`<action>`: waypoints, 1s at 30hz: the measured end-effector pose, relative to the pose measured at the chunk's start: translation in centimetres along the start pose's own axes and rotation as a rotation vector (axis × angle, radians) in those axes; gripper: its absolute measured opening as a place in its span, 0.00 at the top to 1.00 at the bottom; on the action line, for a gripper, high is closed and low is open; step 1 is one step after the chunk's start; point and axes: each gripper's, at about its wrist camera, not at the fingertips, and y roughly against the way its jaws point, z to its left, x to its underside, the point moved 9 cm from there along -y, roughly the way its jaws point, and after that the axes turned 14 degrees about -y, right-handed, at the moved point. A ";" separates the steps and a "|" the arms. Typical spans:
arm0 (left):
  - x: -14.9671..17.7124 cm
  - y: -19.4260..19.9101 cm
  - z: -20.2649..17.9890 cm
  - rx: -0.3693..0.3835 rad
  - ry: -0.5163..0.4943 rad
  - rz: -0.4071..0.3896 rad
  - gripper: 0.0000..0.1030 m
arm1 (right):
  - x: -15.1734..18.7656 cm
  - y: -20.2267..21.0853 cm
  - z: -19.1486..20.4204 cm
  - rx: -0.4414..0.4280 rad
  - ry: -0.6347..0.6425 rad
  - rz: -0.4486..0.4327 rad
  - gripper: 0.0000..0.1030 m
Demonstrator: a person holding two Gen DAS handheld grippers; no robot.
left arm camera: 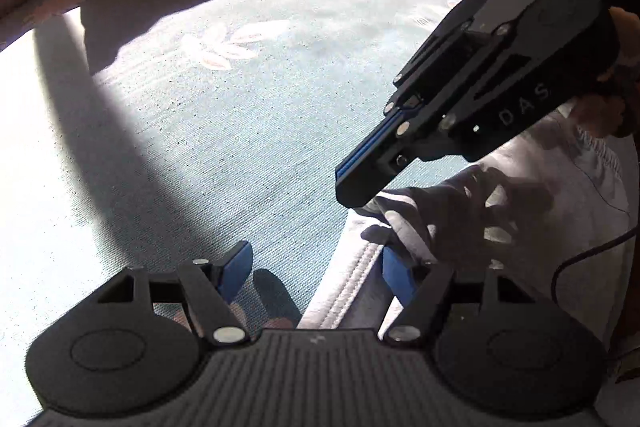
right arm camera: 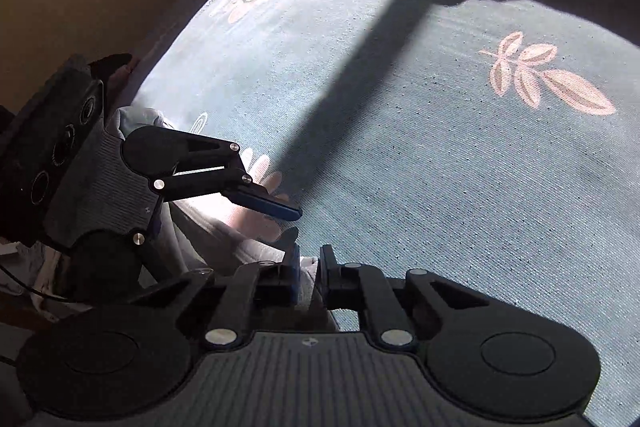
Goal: Fold clothes
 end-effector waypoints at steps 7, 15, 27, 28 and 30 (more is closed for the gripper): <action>-0.7 1.5 3.8 -0.079 0.074 -0.020 0.32 | -2.2 3.0 -3.7 0.029 -0.294 -0.248 0.88; -1.6 5.9 0.5 0.115 0.111 -0.124 0.32 | 5.1 5.3 -4.1 0.097 -0.455 -0.259 0.84; 2.9 1.3 -0.4 0.030 0.252 0.069 0.35 | 11.4 6.2 -5.7 0.221 -0.578 -0.270 0.74; 2.8 2.1 -0.1 0.026 0.265 0.054 0.34 | 11.7 6.5 -5.8 0.230 -0.580 -0.274 0.74; 2.5 3.5 0.3 -0.015 0.247 0.026 0.34 | 12.4 7.3 -5.8 0.229 -0.597 -0.297 0.71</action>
